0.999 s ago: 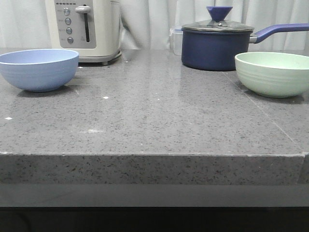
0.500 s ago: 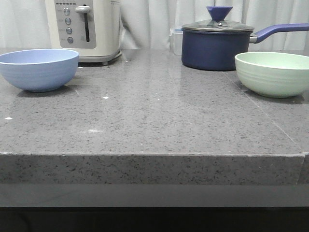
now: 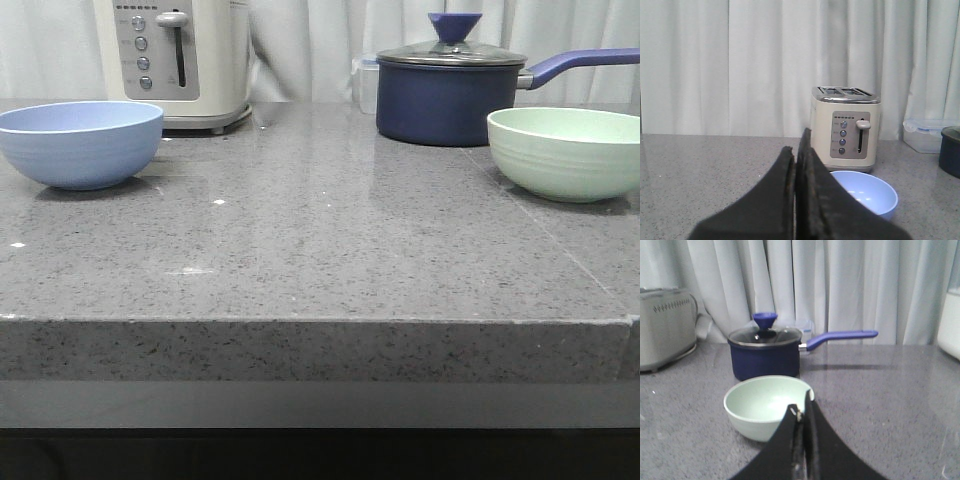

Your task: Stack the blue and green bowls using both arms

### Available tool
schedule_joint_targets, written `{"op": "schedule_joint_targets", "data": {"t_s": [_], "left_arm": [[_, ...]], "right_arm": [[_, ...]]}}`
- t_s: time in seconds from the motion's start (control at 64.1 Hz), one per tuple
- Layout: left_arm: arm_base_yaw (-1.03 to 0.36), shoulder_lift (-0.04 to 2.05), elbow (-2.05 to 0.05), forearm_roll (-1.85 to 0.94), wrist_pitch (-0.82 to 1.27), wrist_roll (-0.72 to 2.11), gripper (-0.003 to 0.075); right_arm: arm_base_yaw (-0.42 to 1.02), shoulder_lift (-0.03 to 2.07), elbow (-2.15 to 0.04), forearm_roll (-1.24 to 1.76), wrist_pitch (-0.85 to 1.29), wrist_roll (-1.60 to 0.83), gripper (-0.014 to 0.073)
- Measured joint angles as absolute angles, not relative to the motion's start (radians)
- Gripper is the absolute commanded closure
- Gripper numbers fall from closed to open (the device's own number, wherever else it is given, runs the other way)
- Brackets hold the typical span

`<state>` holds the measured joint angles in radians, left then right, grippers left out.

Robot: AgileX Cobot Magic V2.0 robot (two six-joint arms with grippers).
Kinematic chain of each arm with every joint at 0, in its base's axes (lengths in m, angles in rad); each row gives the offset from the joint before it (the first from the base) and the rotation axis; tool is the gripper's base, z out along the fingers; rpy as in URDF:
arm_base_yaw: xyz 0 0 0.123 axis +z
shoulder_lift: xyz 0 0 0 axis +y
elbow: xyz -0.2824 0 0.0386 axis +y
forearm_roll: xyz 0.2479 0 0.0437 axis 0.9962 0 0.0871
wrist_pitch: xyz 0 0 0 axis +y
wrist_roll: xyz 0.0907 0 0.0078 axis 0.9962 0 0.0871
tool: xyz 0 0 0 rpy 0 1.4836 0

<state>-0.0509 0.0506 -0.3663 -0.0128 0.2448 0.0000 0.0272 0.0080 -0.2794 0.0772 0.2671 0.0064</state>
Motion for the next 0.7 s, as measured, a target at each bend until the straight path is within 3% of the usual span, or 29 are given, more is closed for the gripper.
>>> {"op": "schedule_joint_targets", "data": {"t_s": [0.328,0.703], "left_arm": [[-0.051,0.315,-0.712,-0.013,0.58,0.0,0.074],[-0.051,0.503,-0.739,-0.013,0.632,0.0,0.074]], "right_arm": [[0.027,0.319,-0.639,0.029,0.57,0.006,0.065],[0.027,0.636,-0.71,0.028,0.682,0.006,0.065]]}}
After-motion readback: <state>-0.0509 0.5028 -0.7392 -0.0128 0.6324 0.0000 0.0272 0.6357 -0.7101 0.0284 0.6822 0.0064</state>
